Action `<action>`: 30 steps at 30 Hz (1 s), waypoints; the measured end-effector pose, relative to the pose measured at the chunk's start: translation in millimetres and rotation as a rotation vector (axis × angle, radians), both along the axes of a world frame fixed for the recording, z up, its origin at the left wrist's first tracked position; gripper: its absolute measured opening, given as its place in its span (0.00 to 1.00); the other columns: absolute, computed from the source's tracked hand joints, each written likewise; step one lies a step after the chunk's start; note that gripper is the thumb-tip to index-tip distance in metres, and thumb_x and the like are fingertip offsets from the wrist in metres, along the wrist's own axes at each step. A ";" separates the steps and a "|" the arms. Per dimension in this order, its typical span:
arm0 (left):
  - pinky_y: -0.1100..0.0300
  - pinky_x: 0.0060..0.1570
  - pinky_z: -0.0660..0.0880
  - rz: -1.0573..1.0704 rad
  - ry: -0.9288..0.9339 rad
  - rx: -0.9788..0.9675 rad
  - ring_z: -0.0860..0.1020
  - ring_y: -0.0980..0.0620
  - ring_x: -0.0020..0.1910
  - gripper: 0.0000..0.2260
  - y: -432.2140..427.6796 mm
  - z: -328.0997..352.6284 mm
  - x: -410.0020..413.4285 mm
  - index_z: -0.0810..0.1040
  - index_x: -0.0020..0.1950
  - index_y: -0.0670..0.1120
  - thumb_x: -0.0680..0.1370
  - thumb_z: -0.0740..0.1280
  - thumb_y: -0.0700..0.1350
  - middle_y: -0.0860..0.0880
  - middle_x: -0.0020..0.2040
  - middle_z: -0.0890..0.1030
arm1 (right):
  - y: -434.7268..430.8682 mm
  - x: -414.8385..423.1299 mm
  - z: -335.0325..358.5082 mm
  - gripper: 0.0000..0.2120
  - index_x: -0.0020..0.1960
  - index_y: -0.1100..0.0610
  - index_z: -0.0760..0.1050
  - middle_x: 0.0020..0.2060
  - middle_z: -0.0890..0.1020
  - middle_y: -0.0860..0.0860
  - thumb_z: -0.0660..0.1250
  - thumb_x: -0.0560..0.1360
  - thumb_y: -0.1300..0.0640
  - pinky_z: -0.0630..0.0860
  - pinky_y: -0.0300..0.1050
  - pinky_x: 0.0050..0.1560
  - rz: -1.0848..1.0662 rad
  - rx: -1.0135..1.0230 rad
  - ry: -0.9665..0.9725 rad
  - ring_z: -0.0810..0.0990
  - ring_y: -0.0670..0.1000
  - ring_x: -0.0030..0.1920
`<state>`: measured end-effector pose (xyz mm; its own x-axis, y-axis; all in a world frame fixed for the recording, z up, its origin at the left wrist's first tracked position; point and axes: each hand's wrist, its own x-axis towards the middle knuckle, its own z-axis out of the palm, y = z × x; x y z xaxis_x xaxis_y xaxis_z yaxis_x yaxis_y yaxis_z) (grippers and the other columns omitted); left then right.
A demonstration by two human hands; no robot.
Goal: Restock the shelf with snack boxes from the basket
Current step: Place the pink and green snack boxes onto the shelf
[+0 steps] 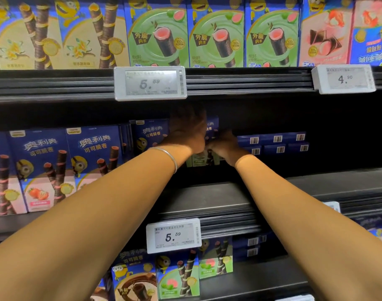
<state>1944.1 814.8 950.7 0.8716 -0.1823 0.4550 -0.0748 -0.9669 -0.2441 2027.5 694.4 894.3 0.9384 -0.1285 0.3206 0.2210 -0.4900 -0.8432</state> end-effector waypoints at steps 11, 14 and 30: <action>0.51 0.40 0.74 -0.305 -0.101 -0.491 0.78 0.45 0.49 0.14 29.8 -39.5 -125.1 0.74 0.55 0.53 0.81 0.67 0.62 0.50 0.52 0.79 | -20.0 -120.2 22.6 0.13 0.60 0.66 0.79 0.49 0.80 0.56 0.66 0.78 0.61 0.75 0.35 0.39 0.134 0.132 -0.125 0.78 0.49 0.42; 0.45 0.67 0.76 -0.403 -0.266 -0.663 0.78 0.47 0.68 0.22 46.7 -58.2 -164.3 0.75 0.74 0.49 0.82 0.69 0.56 0.48 0.67 0.81 | -27.2 -174.0 9.7 0.14 0.58 0.62 0.79 0.49 0.84 0.55 0.71 0.75 0.55 0.77 0.51 0.48 0.225 0.214 -0.149 0.83 0.54 0.51; 0.58 0.39 0.75 0.064 0.587 -1.892 0.85 0.51 0.43 0.16 -0.1 -434.7 -378.1 0.81 0.63 0.46 0.87 0.59 0.54 0.38 0.61 0.86 | -132.6 -434.1 -318.2 0.11 0.60 0.56 0.79 0.51 0.87 0.53 0.64 0.82 0.51 0.76 0.45 0.44 0.035 0.422 0.637 0.85 0.51 0.48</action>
